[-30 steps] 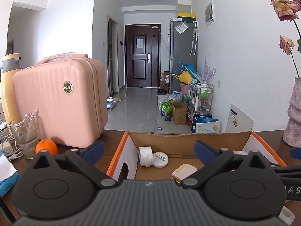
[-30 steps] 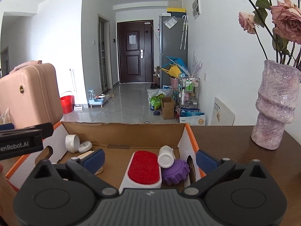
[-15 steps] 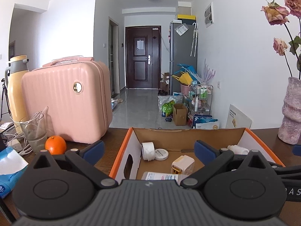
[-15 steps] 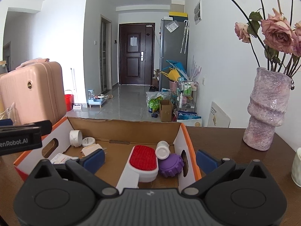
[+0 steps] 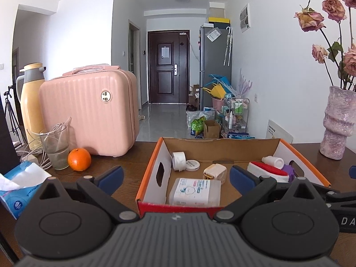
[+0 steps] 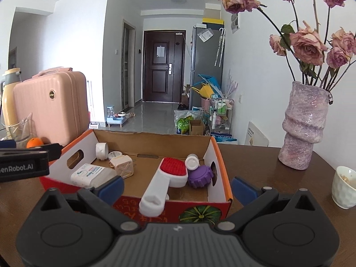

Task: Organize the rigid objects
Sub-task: 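Move both tools back from the box toward the blue cap and green spray bottle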

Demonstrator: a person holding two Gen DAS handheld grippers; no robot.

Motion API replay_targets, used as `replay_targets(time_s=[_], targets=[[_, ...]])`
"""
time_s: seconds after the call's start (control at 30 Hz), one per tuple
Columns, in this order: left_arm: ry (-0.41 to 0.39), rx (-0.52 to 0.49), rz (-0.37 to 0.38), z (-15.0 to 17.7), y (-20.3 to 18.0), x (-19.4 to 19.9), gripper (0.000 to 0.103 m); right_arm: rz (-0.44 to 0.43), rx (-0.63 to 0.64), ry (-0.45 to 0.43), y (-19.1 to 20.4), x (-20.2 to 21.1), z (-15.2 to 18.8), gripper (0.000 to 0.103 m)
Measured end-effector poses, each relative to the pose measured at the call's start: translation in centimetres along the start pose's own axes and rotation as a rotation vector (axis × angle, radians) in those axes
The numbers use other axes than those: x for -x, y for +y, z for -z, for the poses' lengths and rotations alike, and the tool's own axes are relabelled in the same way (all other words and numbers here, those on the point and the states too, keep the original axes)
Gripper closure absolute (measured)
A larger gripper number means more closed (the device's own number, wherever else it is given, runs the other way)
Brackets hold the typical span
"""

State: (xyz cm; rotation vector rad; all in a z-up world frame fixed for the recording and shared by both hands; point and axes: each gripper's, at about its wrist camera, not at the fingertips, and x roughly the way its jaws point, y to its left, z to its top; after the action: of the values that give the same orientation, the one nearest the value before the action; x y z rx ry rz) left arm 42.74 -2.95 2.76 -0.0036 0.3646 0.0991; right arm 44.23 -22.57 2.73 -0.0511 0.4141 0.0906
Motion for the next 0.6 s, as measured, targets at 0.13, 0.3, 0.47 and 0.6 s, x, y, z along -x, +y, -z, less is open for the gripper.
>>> replay_targets(time_s=[0.13, 0.3, 0.47, 0.6], targets=[[0.0, -0.002, -0.001, 0.6, 0.3, 1.6, 0.0, 0.0, -0.004, -0.01, 0.0, 1.7, 0.7, 0.0], [0.0, 0.001, -0.001, 1.4, 0.7, 3.5, 0.0, -0.012, -0.037, -0.031, -0.1, 4.0, 2.0, 0.0], [-0.003, -0.004, 0.002, 2.4, 0.9, 5.6, 0.0, -0.017, -0.03, -0.039, 0.2, 6.0, 3.5, 0.0], [-0.004, -0.005, 0.011, 3.1, 1.2, 7.0, 0.0, -0.018, -0.026, -0.035, 0.4, 7.4, 4.8, 0.0]])
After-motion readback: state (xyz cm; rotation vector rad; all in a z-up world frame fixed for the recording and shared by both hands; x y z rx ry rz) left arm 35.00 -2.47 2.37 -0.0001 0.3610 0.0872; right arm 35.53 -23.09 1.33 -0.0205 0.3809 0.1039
